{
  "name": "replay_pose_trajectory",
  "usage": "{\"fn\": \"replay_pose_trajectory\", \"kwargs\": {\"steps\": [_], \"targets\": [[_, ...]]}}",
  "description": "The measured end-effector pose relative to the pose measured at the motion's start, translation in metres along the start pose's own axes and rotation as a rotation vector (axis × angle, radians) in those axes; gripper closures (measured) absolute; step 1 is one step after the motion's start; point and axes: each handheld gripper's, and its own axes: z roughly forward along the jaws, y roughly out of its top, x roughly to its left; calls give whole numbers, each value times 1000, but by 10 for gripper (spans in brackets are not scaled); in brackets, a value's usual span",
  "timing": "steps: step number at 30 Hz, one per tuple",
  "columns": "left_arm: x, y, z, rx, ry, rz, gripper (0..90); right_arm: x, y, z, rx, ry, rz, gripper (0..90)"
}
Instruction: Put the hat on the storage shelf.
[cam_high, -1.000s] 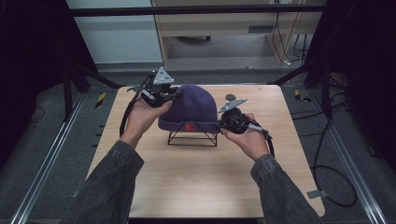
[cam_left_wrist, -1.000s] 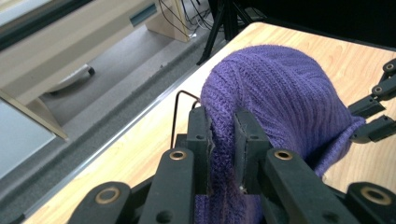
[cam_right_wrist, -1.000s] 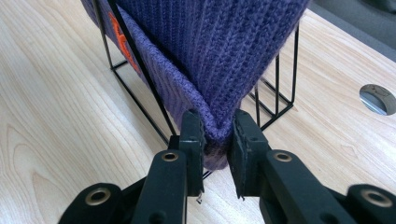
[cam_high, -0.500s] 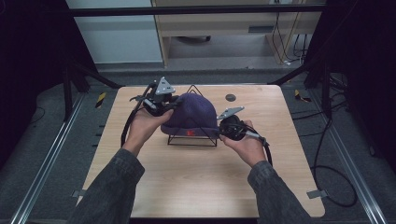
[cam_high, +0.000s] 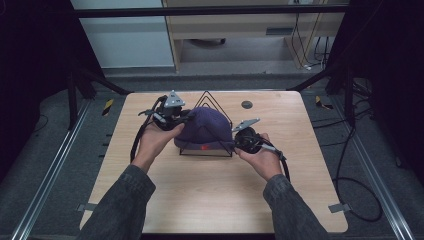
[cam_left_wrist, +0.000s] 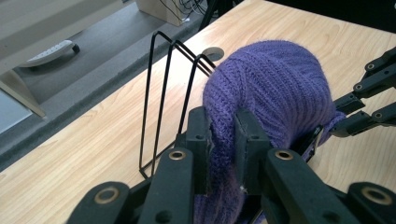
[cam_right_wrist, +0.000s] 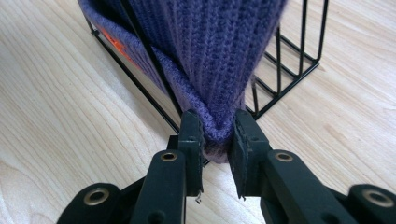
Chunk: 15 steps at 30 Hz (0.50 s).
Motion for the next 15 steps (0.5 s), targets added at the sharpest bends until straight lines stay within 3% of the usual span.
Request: {"fn": "replay_pose_trajectory", "kwargs": {"steps": [4,15], "targets": [[0,-1,-2,7,-3,14,772,0,-2,5,3,6,7,758],[0,-15,3,19,-17,-2,765,-2,-5,10,32,9,13,760]]}}
